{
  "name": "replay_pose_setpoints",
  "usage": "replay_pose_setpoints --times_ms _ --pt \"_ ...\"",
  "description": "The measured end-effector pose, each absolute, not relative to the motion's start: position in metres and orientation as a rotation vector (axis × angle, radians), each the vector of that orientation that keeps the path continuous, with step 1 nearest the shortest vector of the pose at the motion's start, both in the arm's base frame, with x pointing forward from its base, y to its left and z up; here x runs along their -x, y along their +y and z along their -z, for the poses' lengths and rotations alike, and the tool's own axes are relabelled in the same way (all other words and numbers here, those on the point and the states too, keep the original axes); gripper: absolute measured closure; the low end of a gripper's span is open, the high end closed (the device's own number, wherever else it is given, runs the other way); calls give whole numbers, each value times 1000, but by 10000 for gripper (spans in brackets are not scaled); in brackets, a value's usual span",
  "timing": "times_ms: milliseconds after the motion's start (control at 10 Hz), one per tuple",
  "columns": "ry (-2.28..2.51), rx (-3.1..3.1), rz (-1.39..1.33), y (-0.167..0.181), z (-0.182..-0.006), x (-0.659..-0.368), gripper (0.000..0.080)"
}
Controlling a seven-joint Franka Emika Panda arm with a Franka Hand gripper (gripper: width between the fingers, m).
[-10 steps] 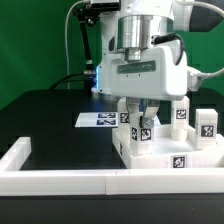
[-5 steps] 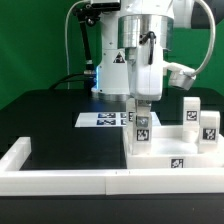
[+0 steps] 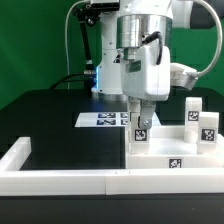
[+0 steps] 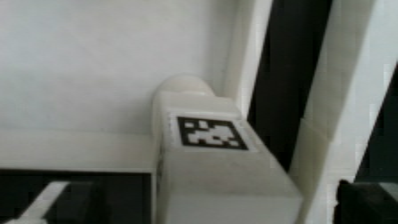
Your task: Assemble square table
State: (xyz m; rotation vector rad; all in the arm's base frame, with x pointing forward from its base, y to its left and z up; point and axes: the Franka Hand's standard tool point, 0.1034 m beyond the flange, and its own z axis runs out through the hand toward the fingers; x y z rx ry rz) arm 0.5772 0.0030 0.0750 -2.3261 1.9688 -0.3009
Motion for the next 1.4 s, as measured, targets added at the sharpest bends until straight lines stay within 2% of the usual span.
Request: replay_pose_setpoints --times_ms 600,1200,1400 --pt "1201 2859 376 -2 -78 -581 150" --pt "699 3067 382 6 -78 -581 150" --pt "382 3163 389 14 -77 -582 150"
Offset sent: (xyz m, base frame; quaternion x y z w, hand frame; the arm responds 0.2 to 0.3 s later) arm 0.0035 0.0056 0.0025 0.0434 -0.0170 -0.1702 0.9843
